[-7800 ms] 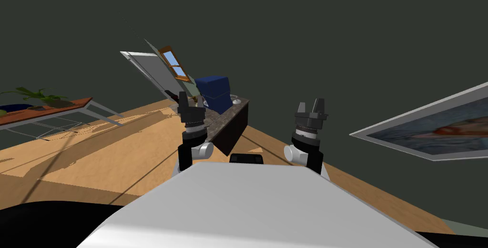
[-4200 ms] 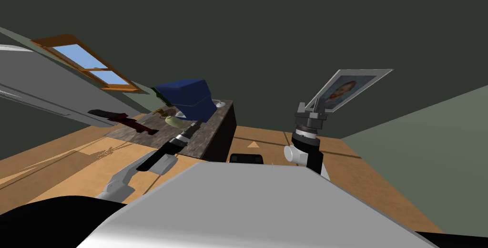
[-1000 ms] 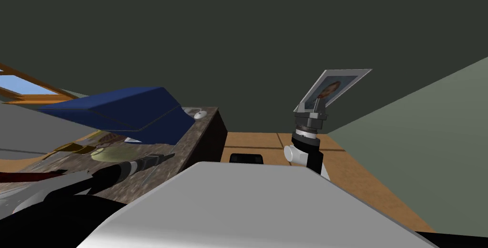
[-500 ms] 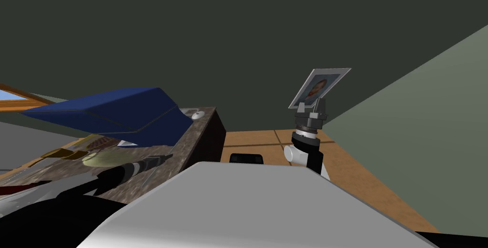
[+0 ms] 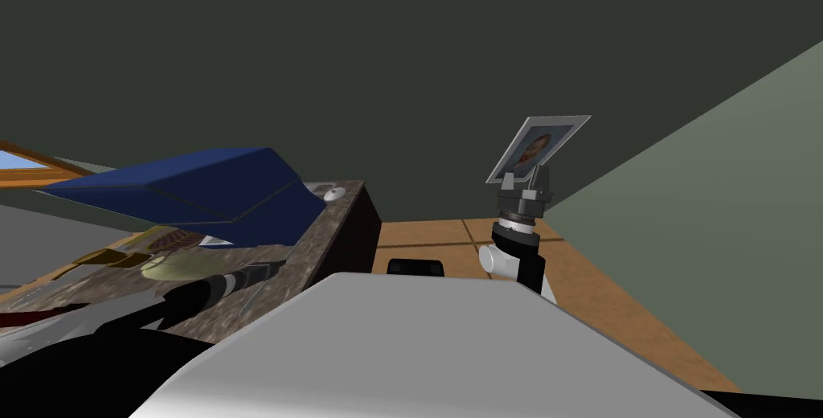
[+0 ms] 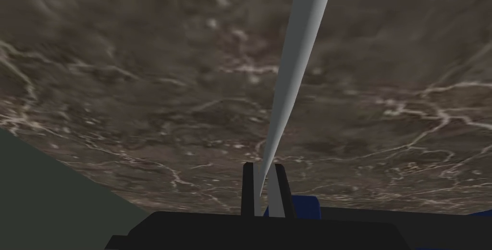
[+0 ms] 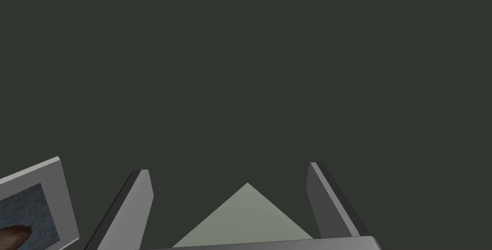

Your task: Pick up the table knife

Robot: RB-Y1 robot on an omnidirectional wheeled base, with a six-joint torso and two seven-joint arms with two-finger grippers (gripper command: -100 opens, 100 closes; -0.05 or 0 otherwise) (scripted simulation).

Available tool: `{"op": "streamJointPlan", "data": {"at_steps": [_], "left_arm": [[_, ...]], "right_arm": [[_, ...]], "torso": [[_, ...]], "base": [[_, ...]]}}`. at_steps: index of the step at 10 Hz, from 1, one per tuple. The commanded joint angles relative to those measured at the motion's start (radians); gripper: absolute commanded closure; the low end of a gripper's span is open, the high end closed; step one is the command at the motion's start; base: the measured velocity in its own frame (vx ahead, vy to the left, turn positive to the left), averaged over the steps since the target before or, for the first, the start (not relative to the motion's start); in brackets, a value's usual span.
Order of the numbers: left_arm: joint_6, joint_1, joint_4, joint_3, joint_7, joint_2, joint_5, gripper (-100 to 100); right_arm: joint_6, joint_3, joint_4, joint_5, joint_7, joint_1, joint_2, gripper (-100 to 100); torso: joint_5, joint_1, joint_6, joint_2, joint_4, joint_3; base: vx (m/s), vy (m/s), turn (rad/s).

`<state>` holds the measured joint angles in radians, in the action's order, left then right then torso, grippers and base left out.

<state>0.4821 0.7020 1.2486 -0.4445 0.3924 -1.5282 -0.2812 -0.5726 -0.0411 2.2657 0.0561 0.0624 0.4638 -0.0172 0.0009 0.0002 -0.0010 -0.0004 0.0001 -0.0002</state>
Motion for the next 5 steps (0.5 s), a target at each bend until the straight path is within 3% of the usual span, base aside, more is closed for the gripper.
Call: {"op": "streamJointPlan", "data": {"at_steps": [1,3,4,5], "left_arm": [[0.017,0.019,0.014,0.009,0.013,-0.023,-0.008,100],[0.045,0.036,0.024,0.015,0.028,-0.052,-0.014,100],[0.036,0.025,0.015,0.006,0.019,-0.041,-0.008,100],[0.039,0.026,0.016,0.008,0.021,-0.044,-0.009,0]], "right_arm": [[0.000,0.000,0.000,0.000,0.000,0.000,0.000,0],[0.000,0.000,0.000,0.000,0.000,0.000,0.000,0],[0.000,0.000,0.000,0.000,0.000,0.000,0.000,0],[0.000,0.000,0.000,0.000,0.000,0.000,0.000,0]], "torso": [[0.000,0.000,0.000,0.000,0.000,0.000],[-0.001,-0.003,-0.002,-0.004,-0.001,-0.002],[-0.001,-0.003,0.001,-0.006,-0.001,-0.003],[-0.001,-0.002,0.000,-0.004,-0.001,-0.002]], "base": [[0.062,-0.023,0.205],[0.099,-0.042,0.319],[0.040,-0.013,-0.008],[0.007,-0.004,-0.003]]}}
